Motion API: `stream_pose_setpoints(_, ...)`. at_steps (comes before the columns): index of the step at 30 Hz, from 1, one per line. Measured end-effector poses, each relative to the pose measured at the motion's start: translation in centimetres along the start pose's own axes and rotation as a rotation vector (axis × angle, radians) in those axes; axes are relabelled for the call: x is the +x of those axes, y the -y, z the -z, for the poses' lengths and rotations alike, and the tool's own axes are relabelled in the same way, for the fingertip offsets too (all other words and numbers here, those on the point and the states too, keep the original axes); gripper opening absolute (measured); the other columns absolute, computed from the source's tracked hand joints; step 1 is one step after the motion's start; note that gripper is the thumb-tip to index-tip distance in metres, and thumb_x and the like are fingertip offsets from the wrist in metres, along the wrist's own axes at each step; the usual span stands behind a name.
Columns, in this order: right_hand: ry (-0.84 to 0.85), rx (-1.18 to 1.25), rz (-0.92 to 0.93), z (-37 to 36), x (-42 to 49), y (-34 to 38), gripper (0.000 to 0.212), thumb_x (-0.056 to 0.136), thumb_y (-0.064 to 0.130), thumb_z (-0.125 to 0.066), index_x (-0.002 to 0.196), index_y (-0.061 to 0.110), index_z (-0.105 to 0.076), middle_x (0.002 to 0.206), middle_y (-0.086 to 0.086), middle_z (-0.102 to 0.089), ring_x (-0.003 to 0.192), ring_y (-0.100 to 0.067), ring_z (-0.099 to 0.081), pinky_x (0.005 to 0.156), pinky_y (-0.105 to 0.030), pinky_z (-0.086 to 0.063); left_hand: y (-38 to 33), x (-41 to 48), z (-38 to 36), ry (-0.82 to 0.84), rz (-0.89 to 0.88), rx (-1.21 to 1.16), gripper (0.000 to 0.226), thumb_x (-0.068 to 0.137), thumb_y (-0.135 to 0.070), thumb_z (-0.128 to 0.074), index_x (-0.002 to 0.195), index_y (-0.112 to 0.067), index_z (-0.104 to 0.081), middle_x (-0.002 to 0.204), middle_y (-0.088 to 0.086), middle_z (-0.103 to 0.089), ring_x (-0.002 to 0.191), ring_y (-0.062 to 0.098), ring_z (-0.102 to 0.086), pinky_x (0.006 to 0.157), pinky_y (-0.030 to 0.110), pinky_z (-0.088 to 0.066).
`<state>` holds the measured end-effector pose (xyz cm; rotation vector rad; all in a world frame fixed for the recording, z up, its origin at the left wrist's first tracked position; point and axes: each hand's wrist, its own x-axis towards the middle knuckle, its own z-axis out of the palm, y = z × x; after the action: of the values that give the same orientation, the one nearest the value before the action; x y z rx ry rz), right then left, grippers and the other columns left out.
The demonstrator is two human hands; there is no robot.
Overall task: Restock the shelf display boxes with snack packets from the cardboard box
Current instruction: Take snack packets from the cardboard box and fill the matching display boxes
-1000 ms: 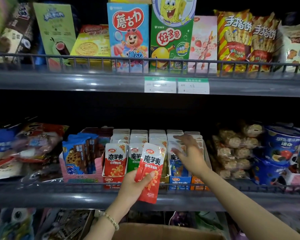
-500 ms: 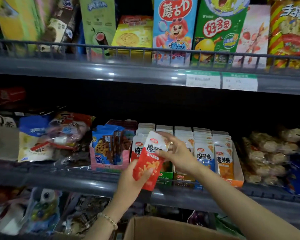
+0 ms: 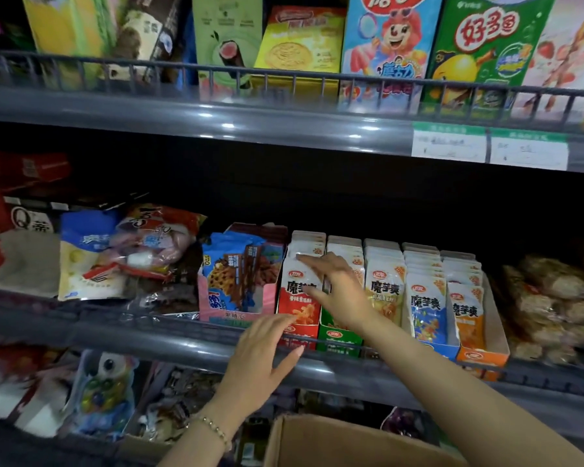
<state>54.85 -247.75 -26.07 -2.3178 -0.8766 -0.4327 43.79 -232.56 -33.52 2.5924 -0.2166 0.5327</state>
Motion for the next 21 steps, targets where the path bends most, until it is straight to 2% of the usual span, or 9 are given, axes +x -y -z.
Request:
stream_pose_setpoints(3,-0.002,-0.042,-0.043,-0.6,0.3,-0.5,0.059,0.087,0.028,-0.066,0.14,0.034,-0.041,0.111,0.003,-0.044,0.113,-0.017,-0.038,0.101,-0.033,-0.033,0.0,0.1,-0.2,0.03,0.02,0.053,0.063,0.089,-0.063,-0.026,0.146,-0.04,-0.017,0.147,-0.024,-0.021,0.128,-0.014,-0.004,0.111,0.017,-0.001)
stream_pose_setpoints(7,0.037,-0.104,-0.074,-0.7,0.3,-1.0,0.062,0.089,0.036,-0.061,0.144,0.037,-0.032,0.135,-0.001,-0.036,0.128,-0.018,-0.029,0.111,-0.037,-0.027,-0.4,0.1,-0.2,0.051,0.025,0.106,0.065,0.09,-0.062,-0.024,0.148,-0.037,-0.011,0.151,-0.021,-0.015,0.139,-0.002,-0.003,0.112,0.021,0.004)
stream_pose_setpoints(10,0.059,-0.098,-0.082,-0.1,-0.6,-0.9,0.063,0.092,0.04,-0.055,0.147,0.037,-0.024,0.15,0.001,-0.026,0.139,-0.019,-0.02,0.115,-0.04,-0.021,-0.7,0.0,0.0,0.054,0.018,0.123,0.065,0.091,-0.061,-0.025,0.149,-0.035,-0.011,0.152,-0.019,-0.015,0.141,0.0,-0.003,0.111,0.02,0.006)
stream_pose_setpoints(12,0.045,-0.053,-0.069,0.8,-1.9,-0.7,0.06,0.094,0.042,-0.051,0.147,0.038,-0.023,0.152,0.003,-0.024,0.142,-0.017,-0.017,0.117,-0.041,-0.021,-0.9,-0.2,0.2,0.053,0.011,0.127,0.066,0.091,-0.061,-0.026,0.149,-0.034,-0.012,0.153,-0.018,-0.015,0.141,0.001,-0.003,0.111,0.02,0.005)
stream_pose_setpoints(18,0.078,0.055,-0.103,3.2,-8.4,-1.1,0.053,0.094,0.046,-0.046,0.143,0.046,-0.024,0.152,0.012,-0.024,0.141,-0.005,-0.017,0.117,-0.032,-0.017,-2.6,-2.4,0.3,0.063,-0.023,0.079,0.068,0.088,-0.065,-0.021,0.148,-0.032,-0.02,0.15,-0.019,-0.021,0.14,-0.001,-0.009,0.117,0.022,-0.006)
stream_pose_setpoints(21,0.12,0.105,-0.147,3.8,-12.9,-1.5,0.053,0.091,0.051,-0.043,0.141,0.048,-0.028,0.151,0.022,-0.023,0.14,0.003,-0.016,0.115,-0.026,-0.017,-4.1,-4.0,-0.4,0.123,-0.049,0.07,0.064,0.09,-0.063,-0.022,0.147,-0.033,-0.022,0.148,-0.02,-0.022,0.139,-0.002,-0.01,0.112,0.016,-0.003)
